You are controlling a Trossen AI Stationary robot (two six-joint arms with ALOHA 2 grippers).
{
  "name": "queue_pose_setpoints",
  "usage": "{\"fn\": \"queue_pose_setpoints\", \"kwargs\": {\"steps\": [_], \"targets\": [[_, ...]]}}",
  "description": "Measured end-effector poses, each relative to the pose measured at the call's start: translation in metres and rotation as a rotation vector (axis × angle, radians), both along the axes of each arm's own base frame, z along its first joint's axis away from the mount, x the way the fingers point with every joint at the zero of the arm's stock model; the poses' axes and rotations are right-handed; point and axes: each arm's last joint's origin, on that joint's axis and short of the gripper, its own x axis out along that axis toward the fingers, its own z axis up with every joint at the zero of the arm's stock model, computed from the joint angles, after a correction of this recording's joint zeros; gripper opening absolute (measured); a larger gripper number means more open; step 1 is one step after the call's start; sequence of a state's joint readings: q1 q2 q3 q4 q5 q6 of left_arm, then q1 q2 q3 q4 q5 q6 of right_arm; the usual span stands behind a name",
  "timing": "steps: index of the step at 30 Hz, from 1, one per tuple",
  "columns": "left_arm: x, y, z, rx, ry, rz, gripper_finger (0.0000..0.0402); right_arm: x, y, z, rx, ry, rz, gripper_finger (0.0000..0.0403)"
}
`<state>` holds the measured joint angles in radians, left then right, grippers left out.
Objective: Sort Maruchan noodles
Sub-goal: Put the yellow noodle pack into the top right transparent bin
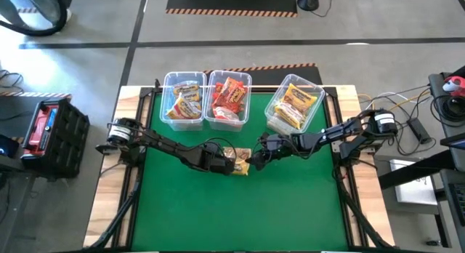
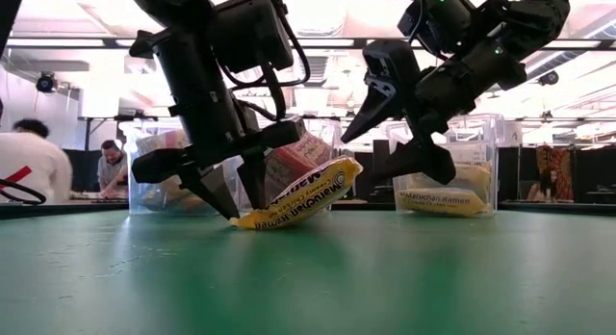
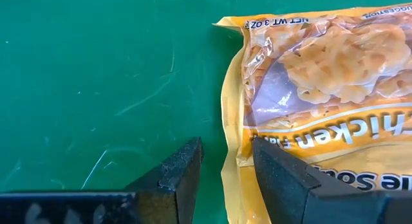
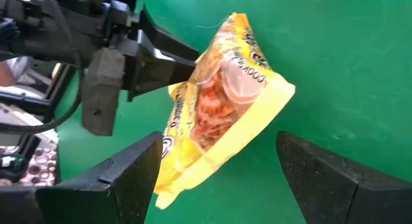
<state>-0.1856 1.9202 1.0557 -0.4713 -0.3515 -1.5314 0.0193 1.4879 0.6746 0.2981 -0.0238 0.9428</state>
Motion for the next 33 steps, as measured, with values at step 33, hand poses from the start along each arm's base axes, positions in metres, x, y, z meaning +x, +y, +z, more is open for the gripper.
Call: {"fn": "queue_pose_setpoints", "kwargs": {"steps": [33], "targets": [[0.002,-0.001,0.008,-0.011,-0.087,0.051,0.0127,0.035,0.002,-0.034,-0.009,0.045,0.053,0.0174]]}}
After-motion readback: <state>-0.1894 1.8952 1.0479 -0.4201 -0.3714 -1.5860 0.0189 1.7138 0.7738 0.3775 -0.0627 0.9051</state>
